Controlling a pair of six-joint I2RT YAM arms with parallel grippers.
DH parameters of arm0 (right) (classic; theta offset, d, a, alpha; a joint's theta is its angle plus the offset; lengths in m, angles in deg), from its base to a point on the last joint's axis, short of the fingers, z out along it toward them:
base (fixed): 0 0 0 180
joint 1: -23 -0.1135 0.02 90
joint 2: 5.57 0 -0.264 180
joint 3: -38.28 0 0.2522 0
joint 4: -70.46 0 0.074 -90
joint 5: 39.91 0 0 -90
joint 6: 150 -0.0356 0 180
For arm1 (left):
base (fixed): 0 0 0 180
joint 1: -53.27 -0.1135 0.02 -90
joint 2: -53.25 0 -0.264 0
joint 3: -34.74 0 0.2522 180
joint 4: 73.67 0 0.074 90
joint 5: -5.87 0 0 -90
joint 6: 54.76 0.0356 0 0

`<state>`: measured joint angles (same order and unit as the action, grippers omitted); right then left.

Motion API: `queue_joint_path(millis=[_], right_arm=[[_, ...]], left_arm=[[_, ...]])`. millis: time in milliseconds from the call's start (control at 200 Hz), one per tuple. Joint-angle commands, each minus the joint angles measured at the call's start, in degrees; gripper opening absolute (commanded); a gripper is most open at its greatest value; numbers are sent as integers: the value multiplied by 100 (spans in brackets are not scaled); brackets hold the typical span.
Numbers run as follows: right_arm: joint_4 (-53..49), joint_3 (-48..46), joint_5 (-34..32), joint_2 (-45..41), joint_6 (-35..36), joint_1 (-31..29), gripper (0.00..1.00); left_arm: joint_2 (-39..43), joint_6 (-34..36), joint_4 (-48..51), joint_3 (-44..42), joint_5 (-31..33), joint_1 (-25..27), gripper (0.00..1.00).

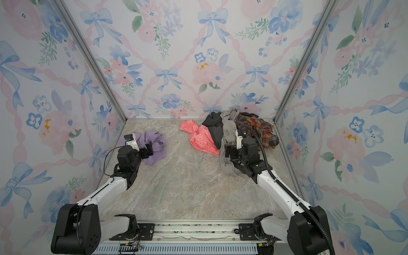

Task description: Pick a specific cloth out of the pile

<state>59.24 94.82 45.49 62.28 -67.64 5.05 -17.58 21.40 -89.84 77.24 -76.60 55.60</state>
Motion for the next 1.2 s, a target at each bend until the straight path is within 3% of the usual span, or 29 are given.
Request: queue_joint_path(millis=[0, 170, 395, 495, 665, 775, 1195], right_arm=[[1258, -616, -559, -15, 463, 159, 97], [2799, -1538, -451, 280, 685, 703, 97], [3402, -1874, -95, 313, 619, 1406, 97], [3363, -2023, -172, 268, 698, 1477, 97], [4530, -2500, -289, 798, 583, 1490, 97], [4582, -2494, -277, 859, 692, 1503, 97], [6376, -2861, -253, 1964, 718, 1514, 97]], left_arm=[[-434, 258, -1036, -236, 472, 12, 98], [-957, 484, -1761, -435, 595, 54, 98], [-1440, 772, -3008, -1029, 667, 254, 98], [-1530, 935, -3579, -1288, 718, 400, 98], [-1873, 1133, -5027, -1870, 811, 532, 98], [-1789, 1055, -4919, -1903, 998, 559, 98], [-1824, 960, -4910, -1865, 913, 444, 98]])
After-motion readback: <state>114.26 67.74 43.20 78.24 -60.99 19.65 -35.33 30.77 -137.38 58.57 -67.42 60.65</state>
